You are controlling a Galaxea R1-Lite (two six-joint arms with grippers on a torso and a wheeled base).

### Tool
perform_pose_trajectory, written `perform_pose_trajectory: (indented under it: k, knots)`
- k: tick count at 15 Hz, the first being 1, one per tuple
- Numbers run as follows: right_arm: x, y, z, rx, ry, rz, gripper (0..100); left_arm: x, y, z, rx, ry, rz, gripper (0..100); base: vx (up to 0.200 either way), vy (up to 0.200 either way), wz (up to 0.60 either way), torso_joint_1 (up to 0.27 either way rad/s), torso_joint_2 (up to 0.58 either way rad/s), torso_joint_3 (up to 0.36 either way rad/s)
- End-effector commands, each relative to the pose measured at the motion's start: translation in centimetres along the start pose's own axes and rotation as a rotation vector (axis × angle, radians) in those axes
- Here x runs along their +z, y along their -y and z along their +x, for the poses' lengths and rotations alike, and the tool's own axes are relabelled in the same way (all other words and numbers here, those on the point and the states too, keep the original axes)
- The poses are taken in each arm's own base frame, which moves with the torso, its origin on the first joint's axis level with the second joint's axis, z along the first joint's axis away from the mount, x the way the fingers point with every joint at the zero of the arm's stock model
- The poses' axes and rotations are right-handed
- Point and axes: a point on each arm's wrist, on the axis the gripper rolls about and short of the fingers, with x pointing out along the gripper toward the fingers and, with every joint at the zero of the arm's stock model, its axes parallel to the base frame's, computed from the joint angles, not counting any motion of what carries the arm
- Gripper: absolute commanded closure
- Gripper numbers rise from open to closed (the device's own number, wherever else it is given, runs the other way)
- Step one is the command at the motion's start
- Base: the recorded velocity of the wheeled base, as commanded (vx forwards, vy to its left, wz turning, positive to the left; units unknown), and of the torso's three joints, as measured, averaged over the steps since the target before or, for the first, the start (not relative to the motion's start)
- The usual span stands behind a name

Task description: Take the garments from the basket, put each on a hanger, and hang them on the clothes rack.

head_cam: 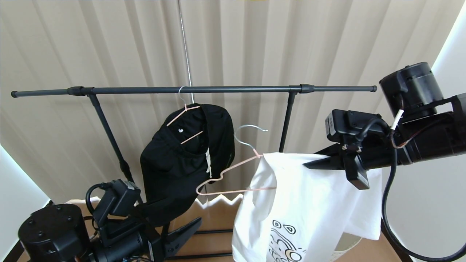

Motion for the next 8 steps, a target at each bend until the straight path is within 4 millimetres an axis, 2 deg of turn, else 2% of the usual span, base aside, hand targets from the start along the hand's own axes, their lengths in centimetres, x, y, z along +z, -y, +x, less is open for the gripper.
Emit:
perform_pose_trajectory:
  k: [1,2,4,8]
  knots:
    - [0.5,-1.6,-1.3,-0.072,0.033,-0.041,100,-1.1,0.2,0.8,0.012,-0.058,-0.006,0,0.0,0.0,0.0,0.0,0.0,0.0]
    - [0.5,-1.9,-1.2,-0.096,0.035,-0.051,100,-1.4,0.4,1.0,0.008,-0.073,-0.005,0,0.0,0.0,0.0,0.0,0.0,0.0]
    - [0.4,-2.6,-1.0,-0.188,0.018,-0.079,100,-1.9,1.1,2.9,0.061,-0.082,0.013,0,0.0,0.0,0.0,0.0,0.0,0.0]
    - [1.1,-3.5,-0.4,-0.252,0.034,-0.076,100,-2.6,2.6,6.1,0.127,-0.07,0.062,0,0.0,0.0,0.0,0.0,0.0,0.0]
